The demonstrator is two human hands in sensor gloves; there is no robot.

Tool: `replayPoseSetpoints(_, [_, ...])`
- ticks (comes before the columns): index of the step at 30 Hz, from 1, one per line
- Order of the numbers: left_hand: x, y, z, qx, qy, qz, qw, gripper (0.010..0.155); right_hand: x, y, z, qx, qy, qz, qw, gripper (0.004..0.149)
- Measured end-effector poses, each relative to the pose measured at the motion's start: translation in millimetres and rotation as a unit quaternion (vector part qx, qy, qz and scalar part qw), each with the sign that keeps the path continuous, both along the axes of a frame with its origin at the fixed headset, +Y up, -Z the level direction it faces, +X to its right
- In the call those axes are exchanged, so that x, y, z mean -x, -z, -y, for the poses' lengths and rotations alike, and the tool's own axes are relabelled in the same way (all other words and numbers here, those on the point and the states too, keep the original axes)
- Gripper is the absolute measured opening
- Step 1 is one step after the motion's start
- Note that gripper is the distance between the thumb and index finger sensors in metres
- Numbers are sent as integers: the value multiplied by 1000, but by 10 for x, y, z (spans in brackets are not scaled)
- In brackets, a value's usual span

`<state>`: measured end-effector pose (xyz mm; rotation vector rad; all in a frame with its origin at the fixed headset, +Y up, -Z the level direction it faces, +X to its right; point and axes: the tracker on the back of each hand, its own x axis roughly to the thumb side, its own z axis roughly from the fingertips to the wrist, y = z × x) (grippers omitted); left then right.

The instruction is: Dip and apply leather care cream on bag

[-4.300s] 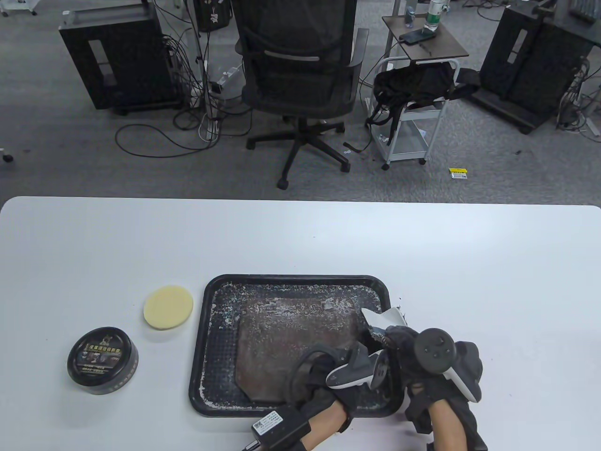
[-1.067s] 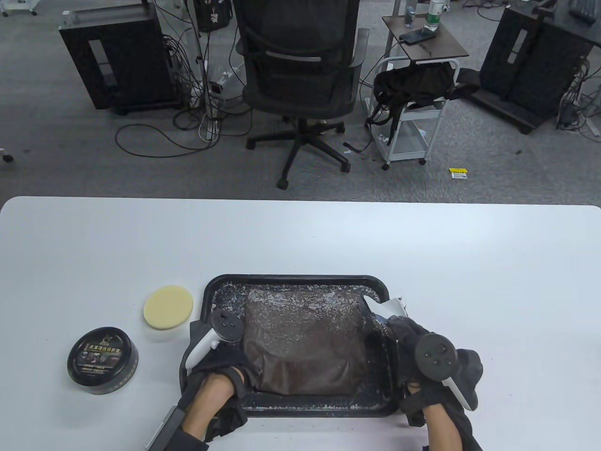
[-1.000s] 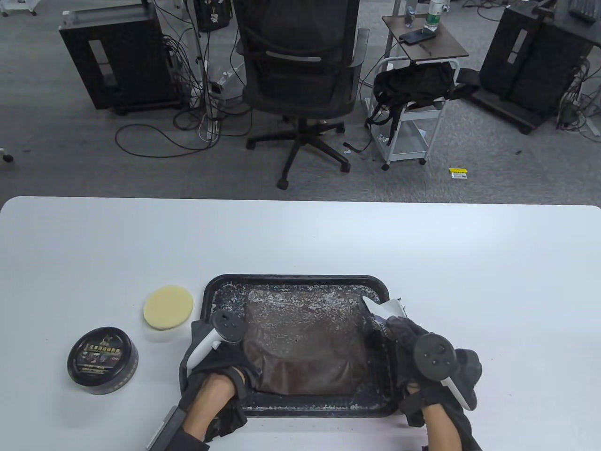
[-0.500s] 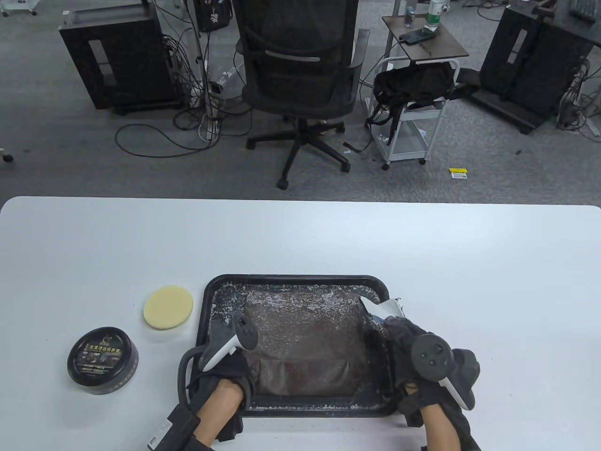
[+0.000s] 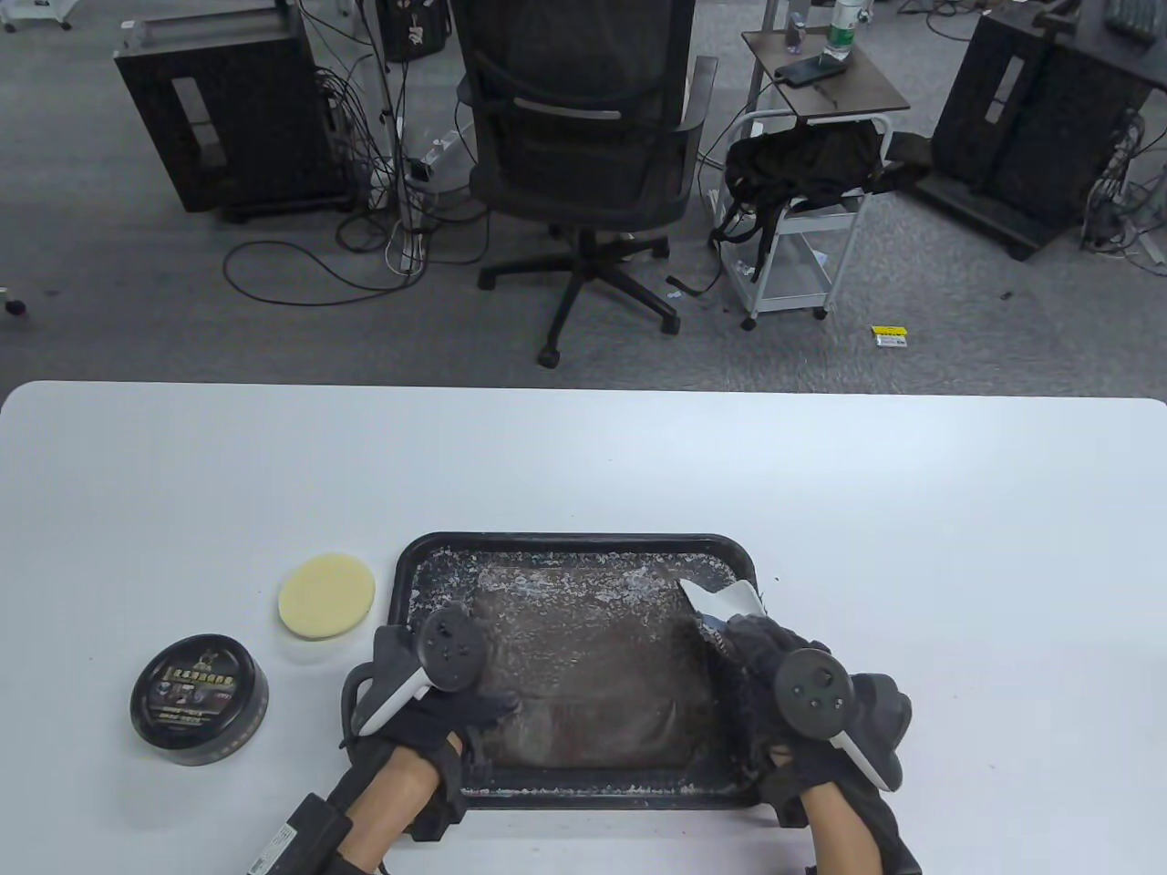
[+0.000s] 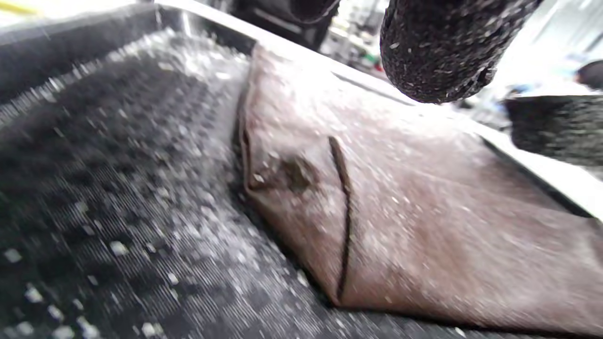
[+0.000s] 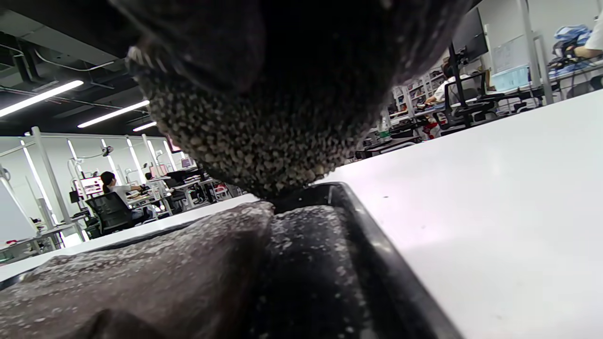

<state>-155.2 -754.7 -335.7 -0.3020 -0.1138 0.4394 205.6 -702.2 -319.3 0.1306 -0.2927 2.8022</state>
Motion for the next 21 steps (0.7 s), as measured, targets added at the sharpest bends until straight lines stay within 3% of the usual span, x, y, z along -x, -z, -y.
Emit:
replayPoseSetpoints(5, [5,36,268,74,-20,38,996,90,271,-30,-18,-47,-19,-10,999,53])
replayPoseSetpoints(10, [-34,23,335,94,8,48,994,90,694,3,-60,-87,-63,-24,994,53])
replayPoseSetpoints(15, [-2,46,373,115,-11,47,992,86,1266,139,-31,-75,-112,-68,989,54])
replayPoseSetpoints(21, [24,50,408,117,-21,49,992,83,1791,346,68,-42,-109,-101,988,54])
